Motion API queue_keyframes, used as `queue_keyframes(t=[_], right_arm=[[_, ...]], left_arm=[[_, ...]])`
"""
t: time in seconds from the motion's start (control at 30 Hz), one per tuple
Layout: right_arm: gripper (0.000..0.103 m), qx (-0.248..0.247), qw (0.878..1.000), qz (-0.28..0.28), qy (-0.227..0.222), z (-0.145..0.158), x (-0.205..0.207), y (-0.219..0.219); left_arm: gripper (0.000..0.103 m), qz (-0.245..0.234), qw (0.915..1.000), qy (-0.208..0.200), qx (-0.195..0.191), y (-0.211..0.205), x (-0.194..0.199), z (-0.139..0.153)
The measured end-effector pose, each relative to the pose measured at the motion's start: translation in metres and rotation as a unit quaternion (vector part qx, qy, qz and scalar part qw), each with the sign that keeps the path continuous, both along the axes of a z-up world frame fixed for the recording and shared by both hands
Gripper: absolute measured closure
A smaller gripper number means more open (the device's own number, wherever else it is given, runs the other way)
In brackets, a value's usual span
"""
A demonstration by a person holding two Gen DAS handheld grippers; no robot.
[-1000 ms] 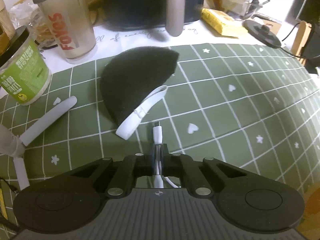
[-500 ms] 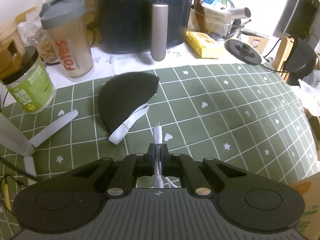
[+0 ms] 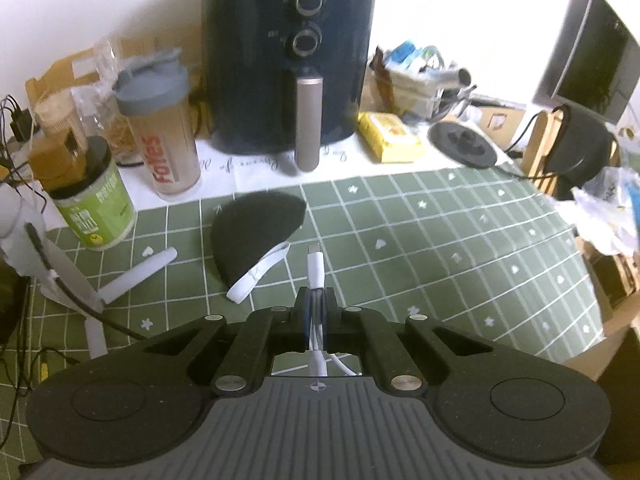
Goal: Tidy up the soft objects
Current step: 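Close the left gripper on the white cable and lift it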
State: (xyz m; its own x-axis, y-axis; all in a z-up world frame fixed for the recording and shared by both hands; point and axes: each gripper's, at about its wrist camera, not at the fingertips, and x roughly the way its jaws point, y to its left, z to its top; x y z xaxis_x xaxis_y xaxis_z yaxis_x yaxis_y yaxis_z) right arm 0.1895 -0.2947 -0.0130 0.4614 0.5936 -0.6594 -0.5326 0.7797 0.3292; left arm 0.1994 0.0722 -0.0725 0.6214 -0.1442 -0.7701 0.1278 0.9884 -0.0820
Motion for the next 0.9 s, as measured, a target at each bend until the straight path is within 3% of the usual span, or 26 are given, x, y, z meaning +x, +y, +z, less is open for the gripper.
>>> queue_keyframes(t=[0.43, 0.9], right_arm=[[0.035, 0.008, 0.998, 0.056, -0.016, 0.014, -0.033, 0.01], [0.035, -0.018, 0.984, 0.173, -0.034, 0.018, -0.071, 0.031]], left_arm=[[0.098, -0.018, 0.9986, -0.048, -0.016, -0.02, -0.052, 0.056], [0.098, -0.008, 0.9983, -0.049, -0.03, -0.038, -0.109, 0.071]])
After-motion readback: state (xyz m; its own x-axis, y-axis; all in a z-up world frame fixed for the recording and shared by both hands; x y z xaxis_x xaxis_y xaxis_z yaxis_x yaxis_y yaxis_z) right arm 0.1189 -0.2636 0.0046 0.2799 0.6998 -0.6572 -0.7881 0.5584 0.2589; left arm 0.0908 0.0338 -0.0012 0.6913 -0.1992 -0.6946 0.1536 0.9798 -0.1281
